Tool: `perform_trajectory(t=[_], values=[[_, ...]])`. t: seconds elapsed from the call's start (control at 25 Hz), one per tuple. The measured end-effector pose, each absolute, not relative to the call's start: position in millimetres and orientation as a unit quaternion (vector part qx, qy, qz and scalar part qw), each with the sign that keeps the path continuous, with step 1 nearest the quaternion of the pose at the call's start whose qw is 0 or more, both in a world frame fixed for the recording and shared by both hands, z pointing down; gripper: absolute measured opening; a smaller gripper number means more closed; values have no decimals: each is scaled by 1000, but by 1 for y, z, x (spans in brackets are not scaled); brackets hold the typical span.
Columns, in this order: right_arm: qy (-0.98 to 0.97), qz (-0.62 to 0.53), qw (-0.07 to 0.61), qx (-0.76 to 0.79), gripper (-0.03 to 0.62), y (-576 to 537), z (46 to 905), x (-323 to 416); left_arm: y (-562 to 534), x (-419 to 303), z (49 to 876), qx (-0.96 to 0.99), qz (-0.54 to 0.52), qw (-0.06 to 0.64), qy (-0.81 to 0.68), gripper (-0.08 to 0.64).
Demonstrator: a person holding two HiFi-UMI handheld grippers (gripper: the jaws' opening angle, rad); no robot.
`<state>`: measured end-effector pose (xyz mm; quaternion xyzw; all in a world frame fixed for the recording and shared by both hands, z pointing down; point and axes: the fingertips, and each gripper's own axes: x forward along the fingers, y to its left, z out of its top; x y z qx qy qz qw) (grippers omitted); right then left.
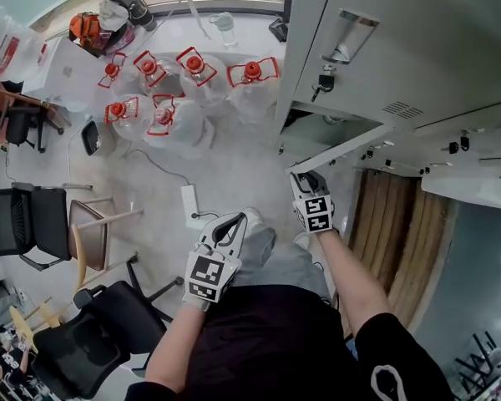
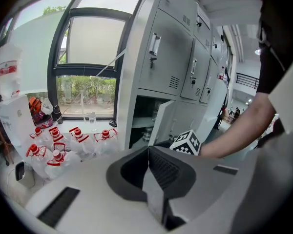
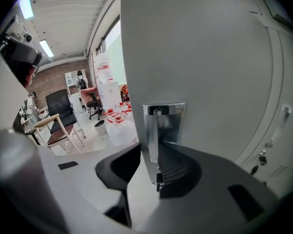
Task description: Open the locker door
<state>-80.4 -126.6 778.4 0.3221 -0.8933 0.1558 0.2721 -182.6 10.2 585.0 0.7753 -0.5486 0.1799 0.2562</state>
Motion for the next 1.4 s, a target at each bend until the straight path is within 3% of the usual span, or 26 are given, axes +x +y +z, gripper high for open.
perform_trajectory(t=[0.68,1.4], values=[[-911,155,290,251,118,-61,777,24,41,-90,580,760,157,291,-559,23],[-875,209,281,335,121,-50,783,129,64,-16,581,772,161,299,-538,23]])
